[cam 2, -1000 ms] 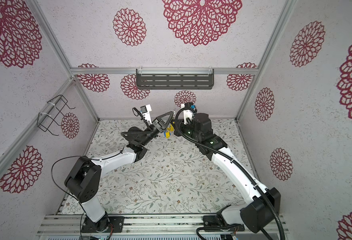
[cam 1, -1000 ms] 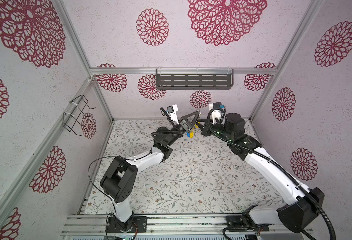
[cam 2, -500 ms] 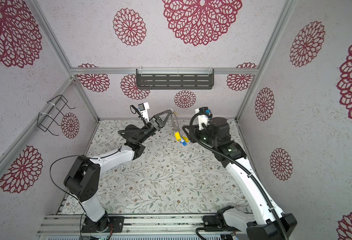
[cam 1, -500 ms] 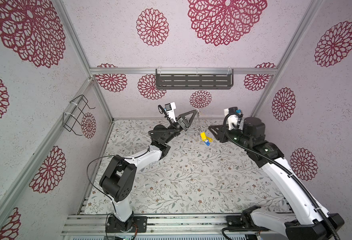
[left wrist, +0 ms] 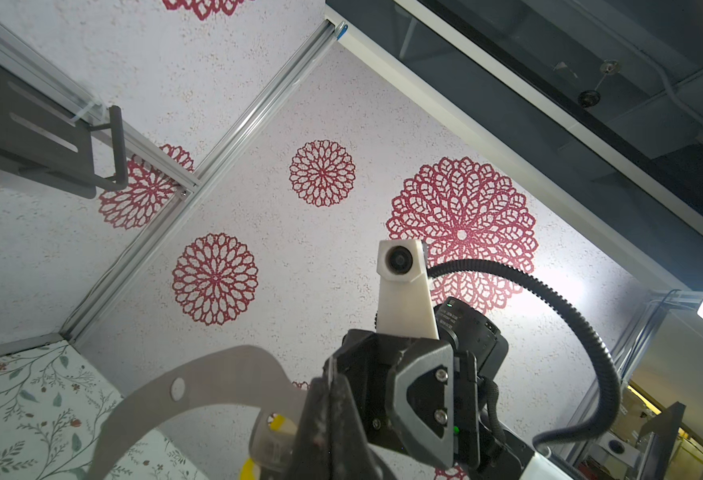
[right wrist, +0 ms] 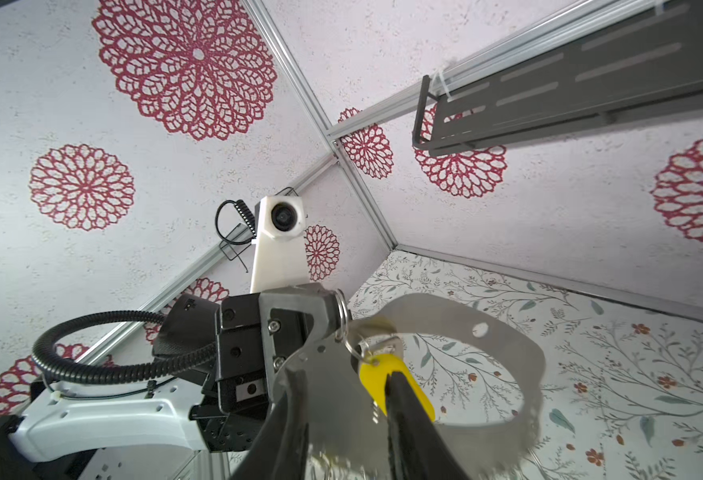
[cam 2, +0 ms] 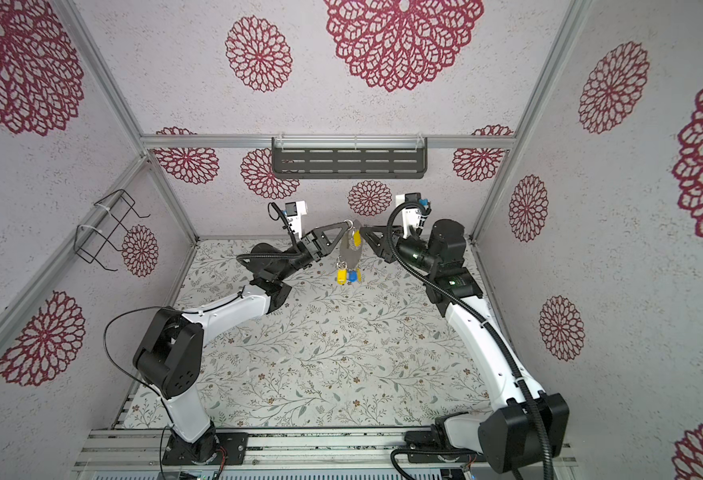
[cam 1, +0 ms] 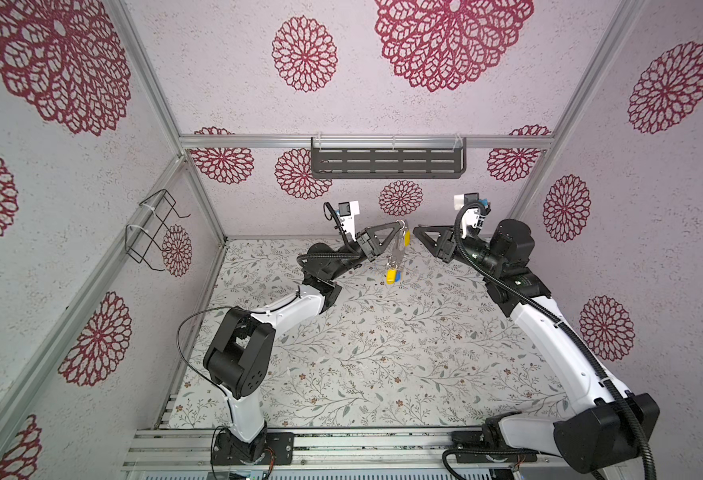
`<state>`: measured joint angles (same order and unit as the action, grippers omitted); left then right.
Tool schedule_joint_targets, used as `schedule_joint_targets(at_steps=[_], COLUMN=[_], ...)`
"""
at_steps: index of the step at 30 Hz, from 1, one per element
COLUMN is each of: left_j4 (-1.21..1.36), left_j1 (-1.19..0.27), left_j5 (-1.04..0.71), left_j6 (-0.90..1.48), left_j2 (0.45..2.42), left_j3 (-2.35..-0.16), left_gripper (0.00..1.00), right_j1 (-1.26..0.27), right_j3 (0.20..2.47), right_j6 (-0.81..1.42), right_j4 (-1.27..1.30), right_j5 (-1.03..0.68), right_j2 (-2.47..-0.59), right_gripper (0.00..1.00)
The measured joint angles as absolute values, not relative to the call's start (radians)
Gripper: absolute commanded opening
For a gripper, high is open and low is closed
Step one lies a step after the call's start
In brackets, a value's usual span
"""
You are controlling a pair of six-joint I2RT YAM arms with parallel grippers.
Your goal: Remove the keys from the keyring
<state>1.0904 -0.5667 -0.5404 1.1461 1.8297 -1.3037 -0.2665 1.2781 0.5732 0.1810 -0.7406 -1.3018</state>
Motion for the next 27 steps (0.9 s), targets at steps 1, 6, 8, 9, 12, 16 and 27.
schedule_joint_targets(at_steps=[1, 6, 8, 9, 12, 16, 27], left_j4=[1.087, 1.086, 1.086, 1.086, 1.085, 1.080, 1.076], left_j1=[-0.567, -0.567, -0.567, -0.567, -0.567, -0.567, -0.567], left_j5=[-0.545, -0.563, -0.568, -0.569, -0.571, -0.574, -0.591], left_j6=[1.149, 1.158, 1.160, 1.161, 1.162, 1.162, 1.164], left_j2=[1.830, 1.835, 1.837, 1.838, 1.840, 1.840, 1.840], left_j3=[-1.307, -1.328, -1.335, -1.340, -1.345, -1.345, -1.345], left_gripper=[0.00, 0.00, 0.00, 0.00, 0.00, 0.00, 0.00], right_j1=[-0.267, -0.279, -0.285, -0.285, -0.286, -0.286, -0.281], right_j3=[1.278, 1.278, 1.278, 1.278, 1.279, 1.279, 1.343], right_j6=[0.580, 0.596, 0.596, 0.596, 0.584, 0.549, 0.495], right_j4=[0.197, 0.246, 0.259, 0.262, 0.248, 0.210, 0.151], right_j5=[-0.748, -0.768, -0.771, -0.772, -0.765, -0.753, -0.738], right_j2=[-1.308, -1.321, -1.324, -1.325, -1.326, -1.326, -1.325], right_gripper=[0.31, 0.31, 0.31, 0.31, 0.35, 0.37, 0.43])
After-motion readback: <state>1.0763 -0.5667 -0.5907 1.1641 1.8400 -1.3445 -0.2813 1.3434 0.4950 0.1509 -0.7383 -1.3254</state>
